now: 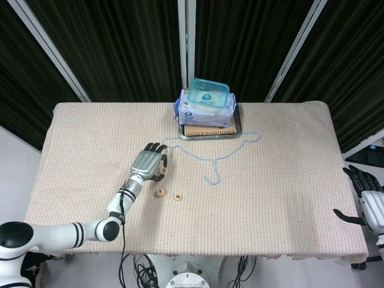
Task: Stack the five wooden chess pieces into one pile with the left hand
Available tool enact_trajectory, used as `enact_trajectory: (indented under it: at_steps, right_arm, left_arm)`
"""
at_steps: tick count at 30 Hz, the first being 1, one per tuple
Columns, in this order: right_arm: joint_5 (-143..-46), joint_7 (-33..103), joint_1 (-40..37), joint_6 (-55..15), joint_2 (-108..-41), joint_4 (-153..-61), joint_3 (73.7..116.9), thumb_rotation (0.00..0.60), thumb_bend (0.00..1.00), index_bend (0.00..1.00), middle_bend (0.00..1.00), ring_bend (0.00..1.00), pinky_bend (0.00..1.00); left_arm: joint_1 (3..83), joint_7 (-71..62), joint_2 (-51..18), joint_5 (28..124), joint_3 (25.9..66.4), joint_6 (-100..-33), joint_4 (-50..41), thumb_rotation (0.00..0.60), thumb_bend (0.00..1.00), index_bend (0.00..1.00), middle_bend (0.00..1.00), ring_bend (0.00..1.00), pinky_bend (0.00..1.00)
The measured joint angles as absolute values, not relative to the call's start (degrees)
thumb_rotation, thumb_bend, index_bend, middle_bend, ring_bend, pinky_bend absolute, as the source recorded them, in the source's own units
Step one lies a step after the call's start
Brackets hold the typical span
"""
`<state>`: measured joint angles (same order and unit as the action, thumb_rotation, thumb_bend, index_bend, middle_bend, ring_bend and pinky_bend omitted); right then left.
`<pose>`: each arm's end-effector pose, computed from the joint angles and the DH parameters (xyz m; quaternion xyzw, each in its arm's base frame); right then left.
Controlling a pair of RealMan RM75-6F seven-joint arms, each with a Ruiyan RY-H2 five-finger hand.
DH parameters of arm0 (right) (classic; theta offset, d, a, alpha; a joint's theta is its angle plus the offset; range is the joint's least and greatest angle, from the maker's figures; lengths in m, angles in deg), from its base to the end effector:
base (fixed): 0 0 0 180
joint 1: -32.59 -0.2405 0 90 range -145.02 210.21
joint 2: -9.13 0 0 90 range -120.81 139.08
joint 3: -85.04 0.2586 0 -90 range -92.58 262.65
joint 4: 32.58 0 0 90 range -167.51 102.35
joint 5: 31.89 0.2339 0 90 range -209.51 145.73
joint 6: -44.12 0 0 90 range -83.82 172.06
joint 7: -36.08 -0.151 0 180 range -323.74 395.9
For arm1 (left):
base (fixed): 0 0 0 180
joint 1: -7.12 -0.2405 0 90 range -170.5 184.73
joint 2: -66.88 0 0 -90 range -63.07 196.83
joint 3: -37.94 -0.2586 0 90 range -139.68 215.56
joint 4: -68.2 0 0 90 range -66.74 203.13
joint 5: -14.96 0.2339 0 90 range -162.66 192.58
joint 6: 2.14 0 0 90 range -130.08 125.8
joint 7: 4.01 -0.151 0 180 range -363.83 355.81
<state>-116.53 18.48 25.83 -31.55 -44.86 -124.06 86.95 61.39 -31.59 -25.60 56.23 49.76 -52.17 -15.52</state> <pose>-0.3505 -0.1973 0.1809 0.5844 -0.4709 0.3718 0.5464 -0.1012 0.3806 -0.0727 -0.7432 -0.4373 -0.3207 0.3919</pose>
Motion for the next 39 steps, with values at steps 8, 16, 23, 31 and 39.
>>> enact_trajectory:
  at_steps: [8,16,23,31,39]
  right_arm:
    - [-116.95,19.71,26.09,-32.21,-44.98,-124.92,86.72,0.6,0.11,0.0,0.0,0.0,0.0]
    - [-117.1,19.66,26.03,-32.07,-44.97,-124.95,86.6,0.6,0.11,0.0,0.0,0.0,0.0]
    - [-117.07,19.21,26.19,-32.43,-44.89,-124.87,86.64,0.6,0.11,0.0,0.0,0.0,0.0]
    - [-116.83,19.2,25.9,-31.82,-44.95,-124.68,86.67,0.6,0.11,0.0,0.0,0.0,0.0]
    - [-116.87,19.12,26.06,-32.16,-44.91,-124.72,86.67,0.6,0.11,0.0,0.0,0.0,0.0]
  left_arm:
    - [59.47,-35.36,-19.21,55.39,47.62,-57.9,-30.43,0.6,0.28,0.48,0.09,0.0,0.0]
    - [57.41,-40.27,-17.19,56.27,42.88,-64.21,-39.29,0.6,0.28,0.48,0.09,0.0,0.0]
    - [56.69,-41.52,-19.32,56.88,41.51,-65.75,-36.95,0.6,0.28,0.48,0.09,0.0,0.0]
    - [55.89,-41.3,-20.3,58.37,41.69,-66.53,-35.43,0.6,0.28,0.48,0.09,0.0,0.0]
    - [55.95,-40.48,-21.29,57.22,42.42,-64.74,-33.5,0.6,0.28,0.47,0.09,0.0,0.0]
